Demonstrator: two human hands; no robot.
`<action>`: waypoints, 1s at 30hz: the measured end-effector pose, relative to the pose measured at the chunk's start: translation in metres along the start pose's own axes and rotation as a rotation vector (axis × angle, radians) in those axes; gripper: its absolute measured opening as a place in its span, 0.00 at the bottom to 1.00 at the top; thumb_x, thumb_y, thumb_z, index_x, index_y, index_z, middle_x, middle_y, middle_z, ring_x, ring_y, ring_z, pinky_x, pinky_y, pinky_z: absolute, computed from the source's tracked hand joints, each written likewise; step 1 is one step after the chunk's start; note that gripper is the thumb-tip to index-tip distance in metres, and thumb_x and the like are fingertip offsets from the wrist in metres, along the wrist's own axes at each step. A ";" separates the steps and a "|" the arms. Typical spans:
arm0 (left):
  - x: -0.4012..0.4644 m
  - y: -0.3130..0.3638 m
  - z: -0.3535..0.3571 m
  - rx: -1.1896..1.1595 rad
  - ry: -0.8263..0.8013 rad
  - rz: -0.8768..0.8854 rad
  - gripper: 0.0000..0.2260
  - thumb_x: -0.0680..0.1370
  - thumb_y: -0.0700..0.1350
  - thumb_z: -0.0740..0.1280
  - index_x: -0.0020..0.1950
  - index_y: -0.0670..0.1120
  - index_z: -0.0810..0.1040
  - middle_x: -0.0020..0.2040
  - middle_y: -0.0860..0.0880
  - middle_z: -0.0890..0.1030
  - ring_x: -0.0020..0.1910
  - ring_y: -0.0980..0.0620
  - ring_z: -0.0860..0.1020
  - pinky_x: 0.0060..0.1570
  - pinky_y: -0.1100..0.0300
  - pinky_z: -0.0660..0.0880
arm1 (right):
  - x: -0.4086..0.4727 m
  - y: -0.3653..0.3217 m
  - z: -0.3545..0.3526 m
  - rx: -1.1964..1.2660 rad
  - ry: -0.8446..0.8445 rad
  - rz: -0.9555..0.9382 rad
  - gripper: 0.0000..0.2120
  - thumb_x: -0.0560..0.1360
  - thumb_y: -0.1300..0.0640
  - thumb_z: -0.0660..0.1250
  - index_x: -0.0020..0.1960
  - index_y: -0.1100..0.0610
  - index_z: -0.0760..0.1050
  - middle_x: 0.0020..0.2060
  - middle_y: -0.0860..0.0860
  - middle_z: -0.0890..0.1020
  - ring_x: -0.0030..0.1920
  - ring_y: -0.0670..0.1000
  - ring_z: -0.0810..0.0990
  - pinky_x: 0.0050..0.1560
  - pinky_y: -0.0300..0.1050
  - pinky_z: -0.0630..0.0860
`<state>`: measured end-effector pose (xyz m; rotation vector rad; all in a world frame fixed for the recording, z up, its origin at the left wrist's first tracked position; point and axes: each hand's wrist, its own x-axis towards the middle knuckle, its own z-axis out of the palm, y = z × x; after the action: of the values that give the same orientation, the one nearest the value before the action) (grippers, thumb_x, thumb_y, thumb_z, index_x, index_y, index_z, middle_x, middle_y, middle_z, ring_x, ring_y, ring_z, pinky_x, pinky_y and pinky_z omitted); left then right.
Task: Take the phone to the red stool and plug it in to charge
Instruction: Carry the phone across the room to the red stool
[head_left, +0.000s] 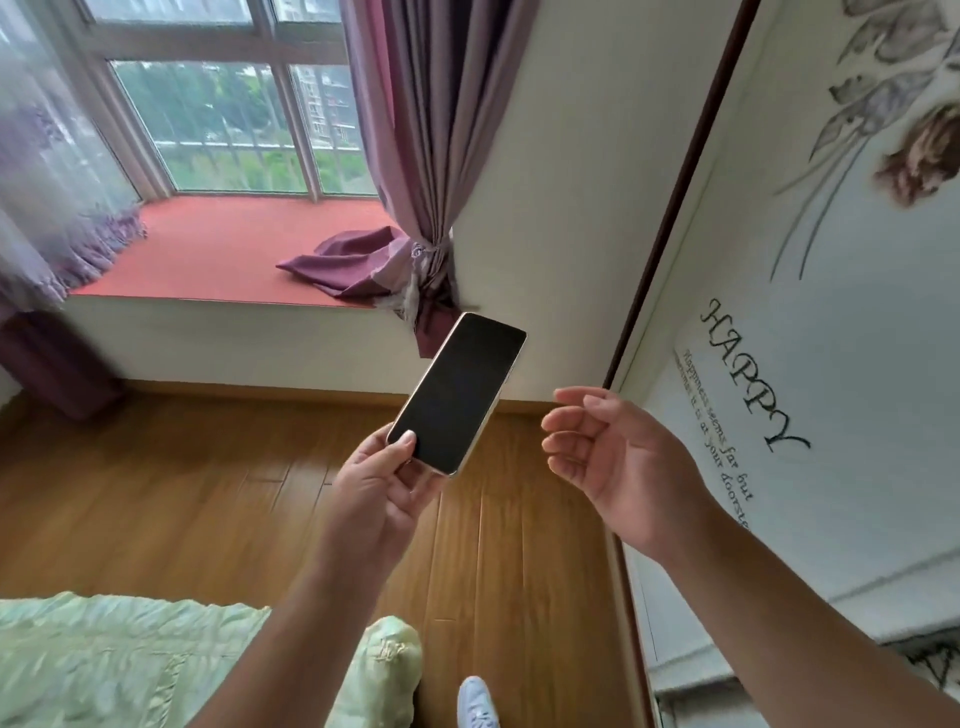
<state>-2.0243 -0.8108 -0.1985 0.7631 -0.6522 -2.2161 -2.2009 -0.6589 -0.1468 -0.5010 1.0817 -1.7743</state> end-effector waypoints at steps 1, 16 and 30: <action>0.018 0.011 0.002 -0.002 -0.003 0.009 0.12 0.78 0.33 0.63 0.61 0.39 0.74 0.54 0.36 0.83 0.49 0.40 0.86 0.40 0.51 0.84 | 0.019 -0.005 0.005 0.000 0.001 -0.008 0.11 0.74 0.56 0.64 0.53 0.58 0.81 0.42 0.57 0.83 0.42 0.55 0.82 0.45 0.48 0.78; 0.177 0.127 -0.032 -0.074 0.021 0.187 0.11 0.79 0.35 0.63 0.61 0.41 0.74 0.54 0.37 0.85 0.55 0.38 0.84 0.46 0.50 0.83 | 0.265 0.001 0.069 -0.035 -0.185 0.125 0.10 0.74 0.55 0.64 0.51 0.57 0.80 0.42 0.55 0.84 0.42 0.54 0.82 0.45 0.47 0.79; 0.383 0.242 -0.015 -0.012 0.316 0.401 0.06 0.80 0.34 0.63 0.53 0.42 0.77 0.50 0.41 0.87 0.47 0.45 0.86 0.43 0.50 0.84 | 0.560 0.000 0.133 -0.071 -0.437 0.250 0.10 0.79 0.58 0.59 0.55 0.61 0.76 0.43 0.57 0.82 0.44 0.54 0.80 0.45 0.48 0.75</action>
<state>-2.1312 -1.2508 -0.1814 0.8680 -0.5744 -1.6914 -2.3579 -1.2122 -0.1486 -0.7248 0.8572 -1.3316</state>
